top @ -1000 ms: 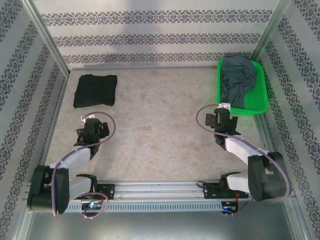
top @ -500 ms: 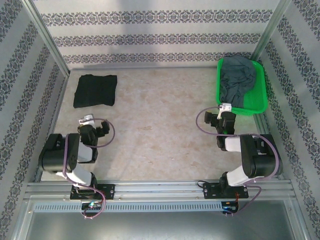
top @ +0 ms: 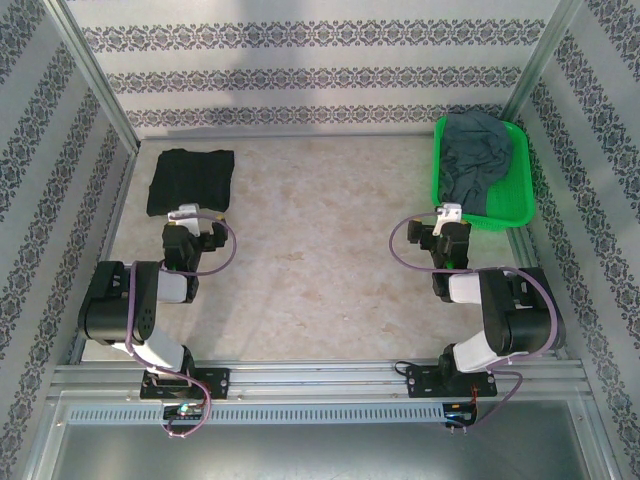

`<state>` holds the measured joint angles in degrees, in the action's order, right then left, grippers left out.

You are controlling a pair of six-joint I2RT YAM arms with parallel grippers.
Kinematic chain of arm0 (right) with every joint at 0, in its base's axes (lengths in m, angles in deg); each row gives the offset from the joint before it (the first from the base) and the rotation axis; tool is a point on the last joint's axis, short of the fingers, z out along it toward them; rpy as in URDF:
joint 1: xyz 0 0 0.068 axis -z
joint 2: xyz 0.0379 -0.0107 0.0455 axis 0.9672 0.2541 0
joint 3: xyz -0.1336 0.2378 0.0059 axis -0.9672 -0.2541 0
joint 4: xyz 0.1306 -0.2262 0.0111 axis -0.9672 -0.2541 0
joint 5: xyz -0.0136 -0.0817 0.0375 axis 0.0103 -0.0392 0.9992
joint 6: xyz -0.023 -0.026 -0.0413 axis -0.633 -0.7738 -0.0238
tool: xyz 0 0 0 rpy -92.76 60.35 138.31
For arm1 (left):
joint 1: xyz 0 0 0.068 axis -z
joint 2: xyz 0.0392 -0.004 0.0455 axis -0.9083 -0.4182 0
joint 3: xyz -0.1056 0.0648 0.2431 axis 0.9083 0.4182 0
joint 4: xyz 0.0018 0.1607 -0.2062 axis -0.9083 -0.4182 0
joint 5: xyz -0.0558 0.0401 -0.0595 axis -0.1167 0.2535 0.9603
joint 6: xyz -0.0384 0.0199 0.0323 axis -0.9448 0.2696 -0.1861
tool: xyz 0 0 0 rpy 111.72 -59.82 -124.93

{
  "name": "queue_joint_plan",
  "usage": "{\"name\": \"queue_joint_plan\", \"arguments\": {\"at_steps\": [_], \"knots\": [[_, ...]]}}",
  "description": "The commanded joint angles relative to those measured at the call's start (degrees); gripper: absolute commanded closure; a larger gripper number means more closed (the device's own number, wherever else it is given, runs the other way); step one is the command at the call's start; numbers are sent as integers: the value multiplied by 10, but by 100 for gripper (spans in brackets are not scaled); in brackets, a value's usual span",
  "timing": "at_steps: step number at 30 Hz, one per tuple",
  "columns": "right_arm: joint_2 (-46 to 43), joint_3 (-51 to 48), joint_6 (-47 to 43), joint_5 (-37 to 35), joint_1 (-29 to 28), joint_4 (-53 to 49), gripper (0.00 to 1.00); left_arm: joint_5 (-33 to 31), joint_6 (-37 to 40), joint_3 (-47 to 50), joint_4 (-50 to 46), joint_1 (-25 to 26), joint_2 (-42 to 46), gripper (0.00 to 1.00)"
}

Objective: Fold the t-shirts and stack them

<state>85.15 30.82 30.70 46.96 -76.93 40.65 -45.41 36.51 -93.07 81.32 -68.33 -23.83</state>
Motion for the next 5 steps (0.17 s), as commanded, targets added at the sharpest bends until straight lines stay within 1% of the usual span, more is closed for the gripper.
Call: {"name": "queue_joint_plan", "arguments": {"at_steps": [1,2,5], "knots": [[3,10,-9,9,-3,22,2,1,12,3,-9,2,2,0],[2,12,-12,27,1,18,2,2,12,3,-8,2,2,0],[1,10,-12,27,1,21,2,1,12,3,-9,2,2,0]]}}
